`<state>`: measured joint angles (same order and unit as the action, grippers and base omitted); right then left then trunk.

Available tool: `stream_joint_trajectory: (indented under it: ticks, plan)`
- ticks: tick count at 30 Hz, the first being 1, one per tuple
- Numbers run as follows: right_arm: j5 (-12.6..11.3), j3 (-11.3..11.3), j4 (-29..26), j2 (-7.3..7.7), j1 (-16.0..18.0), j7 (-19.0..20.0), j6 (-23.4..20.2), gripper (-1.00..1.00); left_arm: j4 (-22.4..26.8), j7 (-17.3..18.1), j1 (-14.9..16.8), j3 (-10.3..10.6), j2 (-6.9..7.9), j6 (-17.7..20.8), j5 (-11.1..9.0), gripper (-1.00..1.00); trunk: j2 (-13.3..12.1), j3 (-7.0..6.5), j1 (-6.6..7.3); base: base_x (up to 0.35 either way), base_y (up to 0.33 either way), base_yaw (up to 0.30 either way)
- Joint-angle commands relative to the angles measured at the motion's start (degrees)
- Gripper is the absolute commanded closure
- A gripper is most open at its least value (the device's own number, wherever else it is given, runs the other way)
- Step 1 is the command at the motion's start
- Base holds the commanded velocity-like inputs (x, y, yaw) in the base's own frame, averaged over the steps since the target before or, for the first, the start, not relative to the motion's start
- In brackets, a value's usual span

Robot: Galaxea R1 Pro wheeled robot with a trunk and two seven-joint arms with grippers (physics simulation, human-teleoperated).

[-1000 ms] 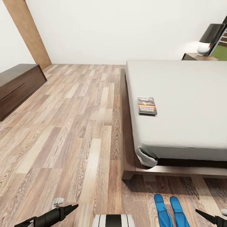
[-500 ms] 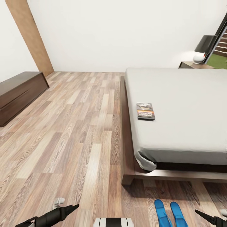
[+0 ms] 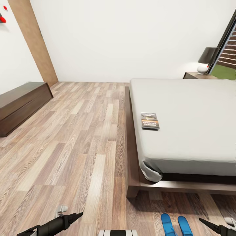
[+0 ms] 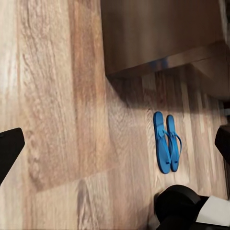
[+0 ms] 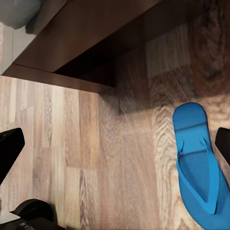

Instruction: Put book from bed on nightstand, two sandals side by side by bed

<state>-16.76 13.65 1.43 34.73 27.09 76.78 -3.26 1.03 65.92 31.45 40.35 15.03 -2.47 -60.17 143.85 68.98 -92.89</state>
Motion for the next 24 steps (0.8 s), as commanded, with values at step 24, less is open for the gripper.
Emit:
stream_joint_trajectory:
  ticks: [24]
  plan:
    - [0.2, 0.4, 0.2, -0.33, 0.1, 0.2, -0.3, -1.0, 0.0, 0.1, 0.0, 0.5, -0.11, -0.3, -0.4, -1.0, -0.3, -5.28, 0.63, 0.0, 0.0, 0.0]
